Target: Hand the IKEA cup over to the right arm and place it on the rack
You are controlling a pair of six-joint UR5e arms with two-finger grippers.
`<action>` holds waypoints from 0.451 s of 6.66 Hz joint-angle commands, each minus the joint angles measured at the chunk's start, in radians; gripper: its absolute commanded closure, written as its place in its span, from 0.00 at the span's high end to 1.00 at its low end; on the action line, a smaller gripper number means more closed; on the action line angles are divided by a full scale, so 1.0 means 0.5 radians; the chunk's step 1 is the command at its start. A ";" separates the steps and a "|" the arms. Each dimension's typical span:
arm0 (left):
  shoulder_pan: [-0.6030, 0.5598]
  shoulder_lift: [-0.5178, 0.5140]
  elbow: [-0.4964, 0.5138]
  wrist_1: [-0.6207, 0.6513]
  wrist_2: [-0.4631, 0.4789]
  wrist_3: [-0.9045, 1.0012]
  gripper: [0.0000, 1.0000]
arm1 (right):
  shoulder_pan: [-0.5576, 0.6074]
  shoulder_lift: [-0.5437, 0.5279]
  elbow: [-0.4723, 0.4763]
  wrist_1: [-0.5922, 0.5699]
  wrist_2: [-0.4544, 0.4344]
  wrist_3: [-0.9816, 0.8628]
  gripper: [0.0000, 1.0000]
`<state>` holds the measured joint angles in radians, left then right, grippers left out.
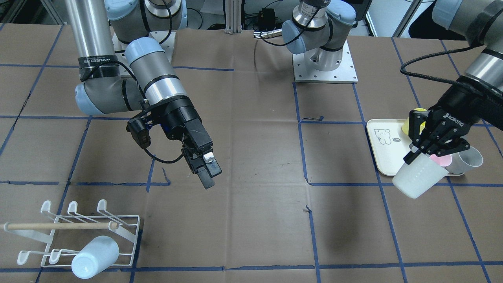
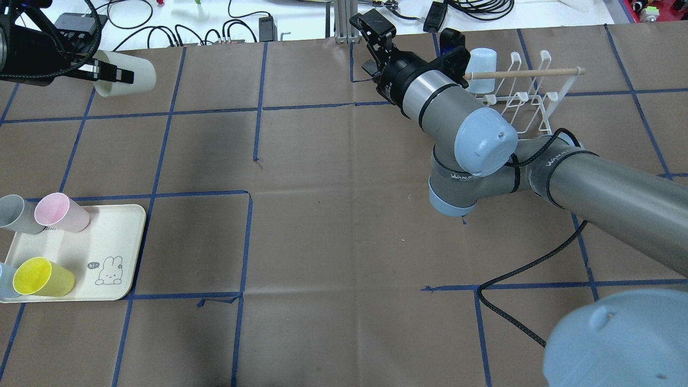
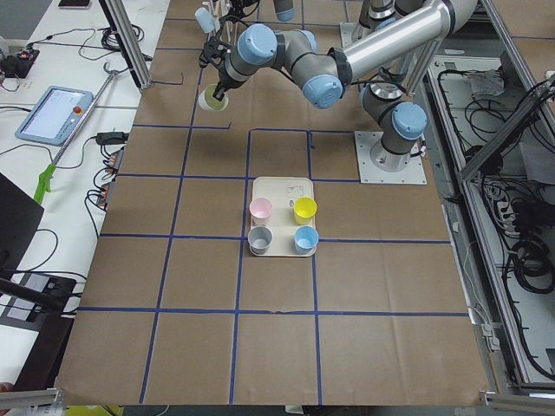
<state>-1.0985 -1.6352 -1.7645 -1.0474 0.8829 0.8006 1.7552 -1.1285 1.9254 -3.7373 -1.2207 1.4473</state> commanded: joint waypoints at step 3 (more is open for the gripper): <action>-0.088 -0.144 -0.419 1.104 -0.722 0.123 0.00 | 0.131 0.177 -0.004 -0.266 -0.031 0.594 1.00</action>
<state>-1.1159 -1.6960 -1.9272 -0.6380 0.5831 0.8592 1.8139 -1.0472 1.9236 -3.8617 -1.2351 1.7035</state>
